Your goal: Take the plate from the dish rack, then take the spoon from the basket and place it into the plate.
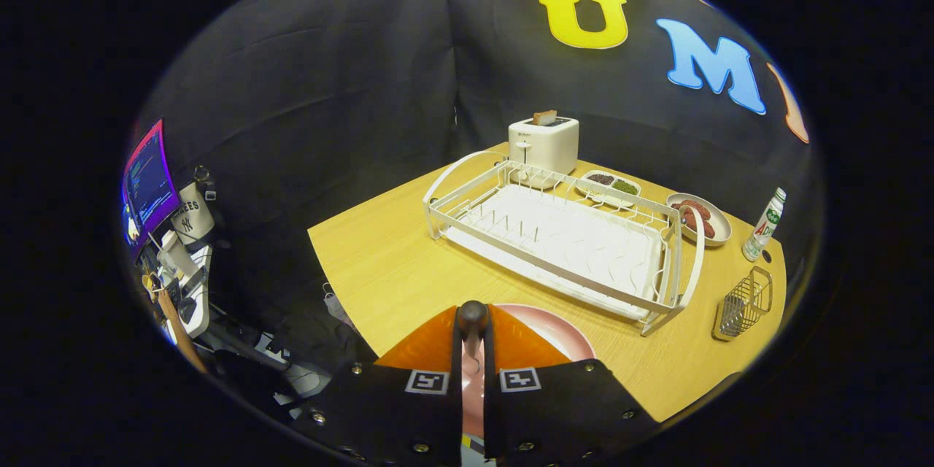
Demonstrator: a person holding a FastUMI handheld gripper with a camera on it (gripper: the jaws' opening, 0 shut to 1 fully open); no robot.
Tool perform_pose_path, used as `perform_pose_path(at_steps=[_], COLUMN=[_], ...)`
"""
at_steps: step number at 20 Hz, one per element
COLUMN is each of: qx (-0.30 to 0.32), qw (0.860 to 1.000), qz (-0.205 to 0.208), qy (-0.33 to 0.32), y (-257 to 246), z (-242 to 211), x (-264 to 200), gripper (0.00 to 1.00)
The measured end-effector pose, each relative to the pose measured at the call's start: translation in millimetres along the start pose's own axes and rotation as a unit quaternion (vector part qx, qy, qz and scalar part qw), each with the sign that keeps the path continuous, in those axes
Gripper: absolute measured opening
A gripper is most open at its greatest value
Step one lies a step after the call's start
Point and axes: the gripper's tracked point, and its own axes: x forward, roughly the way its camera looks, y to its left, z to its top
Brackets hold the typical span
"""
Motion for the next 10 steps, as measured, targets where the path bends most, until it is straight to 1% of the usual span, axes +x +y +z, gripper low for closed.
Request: perform_pose_path(at_steps=[5,7,10], qx=[0.013,0.018,0.026], qw=[1.000,0.999,0.998], qz=[-0.001,-0.003,-0.007], qy=[-0.023,-0.038,-0.059], y=[-6.5,-10.8,-16.8], z=[15.5,27.5,39.2], x=[-8.7,-16.0,-25.2], gripper=[0.12,0.17,0.18])
